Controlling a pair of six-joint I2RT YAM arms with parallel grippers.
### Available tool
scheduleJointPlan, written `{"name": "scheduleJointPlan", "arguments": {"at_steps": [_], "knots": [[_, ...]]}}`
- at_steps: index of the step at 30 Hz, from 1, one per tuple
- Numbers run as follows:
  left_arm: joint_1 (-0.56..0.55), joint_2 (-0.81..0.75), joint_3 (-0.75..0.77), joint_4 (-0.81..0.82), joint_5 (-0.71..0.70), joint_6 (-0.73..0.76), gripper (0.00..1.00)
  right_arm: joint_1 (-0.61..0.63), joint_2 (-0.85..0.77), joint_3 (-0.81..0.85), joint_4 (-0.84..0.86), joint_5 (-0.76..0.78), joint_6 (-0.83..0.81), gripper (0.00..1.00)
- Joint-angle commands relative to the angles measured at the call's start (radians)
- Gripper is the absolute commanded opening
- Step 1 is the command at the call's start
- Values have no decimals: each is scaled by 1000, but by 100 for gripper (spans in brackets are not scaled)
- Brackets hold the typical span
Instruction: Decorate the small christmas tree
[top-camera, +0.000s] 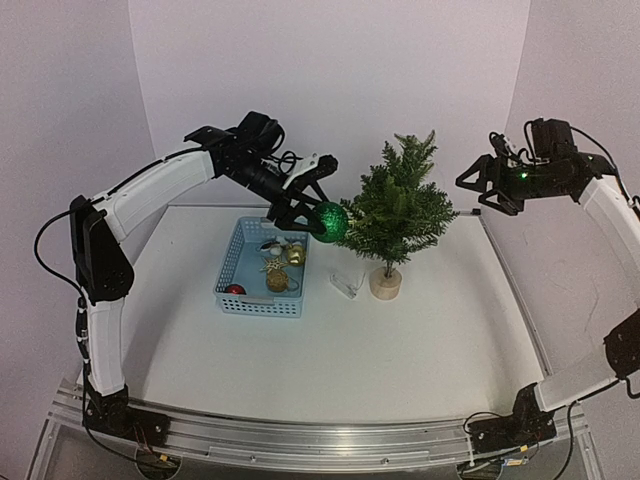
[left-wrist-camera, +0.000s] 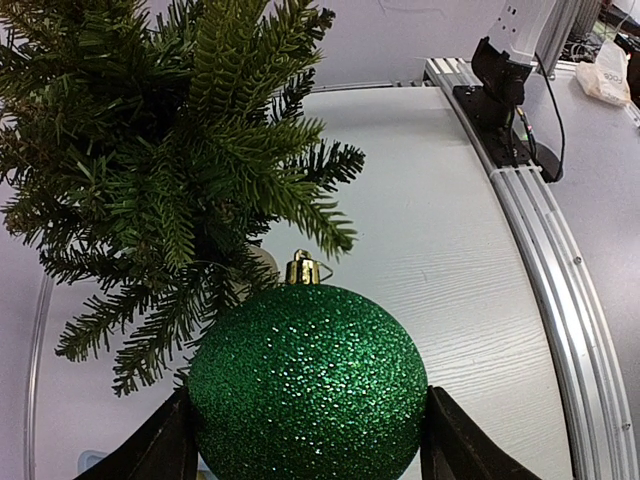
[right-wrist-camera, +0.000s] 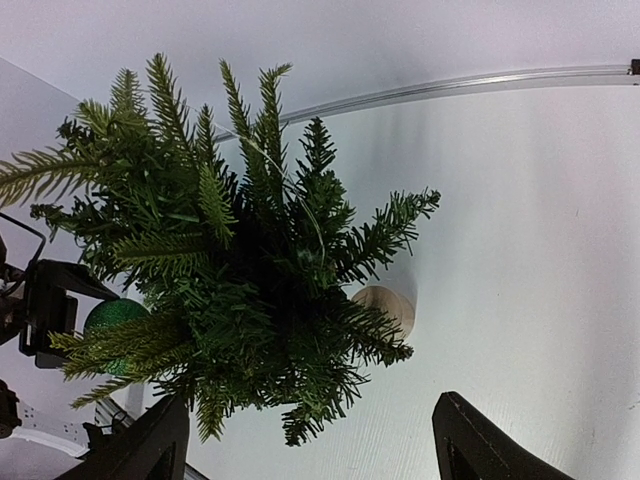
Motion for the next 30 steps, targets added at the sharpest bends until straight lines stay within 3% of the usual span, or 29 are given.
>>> {"name": "scheduleJointPlan", "arguments": {"at_steps": [1,12,30], "knots": [[-4,-54,28,-30,61,-16,37,-3,-32,-2,18,-10,-14,84],[-4,-66,-59,1,51,-18,36,-3,-32,-2,17,-20,-6,84],[-7,-15,-35,87,35,-48,35,-3,-32,0,17,-19,-6,84]]}}
